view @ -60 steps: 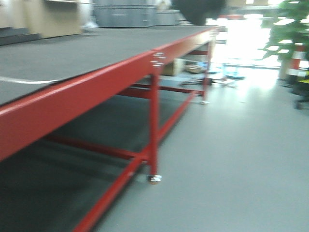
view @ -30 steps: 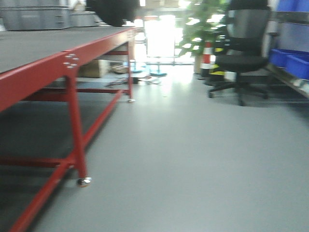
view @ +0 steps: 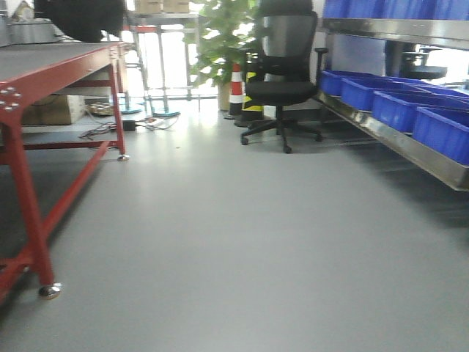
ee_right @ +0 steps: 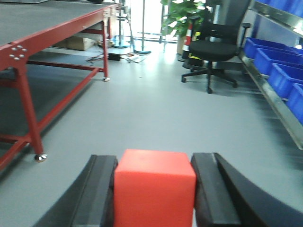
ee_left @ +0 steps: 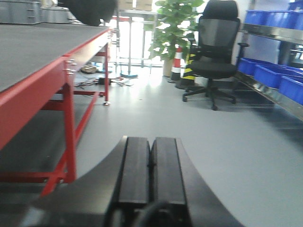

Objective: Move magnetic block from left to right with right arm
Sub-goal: 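Drive the base across the room carrying the cube in the right gripper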

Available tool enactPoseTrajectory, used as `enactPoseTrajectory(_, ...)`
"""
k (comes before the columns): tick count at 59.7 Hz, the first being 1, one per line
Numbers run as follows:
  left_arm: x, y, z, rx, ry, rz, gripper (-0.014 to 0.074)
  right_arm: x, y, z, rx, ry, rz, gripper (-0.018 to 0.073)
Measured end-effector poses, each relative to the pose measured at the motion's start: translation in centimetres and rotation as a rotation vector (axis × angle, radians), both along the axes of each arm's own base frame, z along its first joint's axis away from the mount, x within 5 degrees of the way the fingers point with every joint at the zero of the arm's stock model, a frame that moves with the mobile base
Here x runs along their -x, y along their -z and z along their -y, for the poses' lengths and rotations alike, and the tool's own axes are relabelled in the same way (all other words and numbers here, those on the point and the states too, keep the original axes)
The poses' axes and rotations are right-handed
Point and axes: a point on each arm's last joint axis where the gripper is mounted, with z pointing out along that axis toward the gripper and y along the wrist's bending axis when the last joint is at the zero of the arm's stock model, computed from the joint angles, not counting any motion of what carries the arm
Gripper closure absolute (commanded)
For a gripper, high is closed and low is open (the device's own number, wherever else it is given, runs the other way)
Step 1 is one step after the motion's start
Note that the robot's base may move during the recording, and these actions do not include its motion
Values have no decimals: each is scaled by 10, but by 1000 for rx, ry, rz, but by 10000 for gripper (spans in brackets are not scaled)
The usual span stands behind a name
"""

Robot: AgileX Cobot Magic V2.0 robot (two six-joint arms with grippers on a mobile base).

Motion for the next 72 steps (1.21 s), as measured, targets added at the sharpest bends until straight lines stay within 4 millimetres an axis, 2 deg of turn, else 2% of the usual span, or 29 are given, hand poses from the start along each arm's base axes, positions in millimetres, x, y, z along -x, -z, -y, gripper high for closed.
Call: enactPoseTrajectory(72, 0, 0, 0, 0, -2, 0, 713, 1, -1, 0, -3, 0, 8, 421)
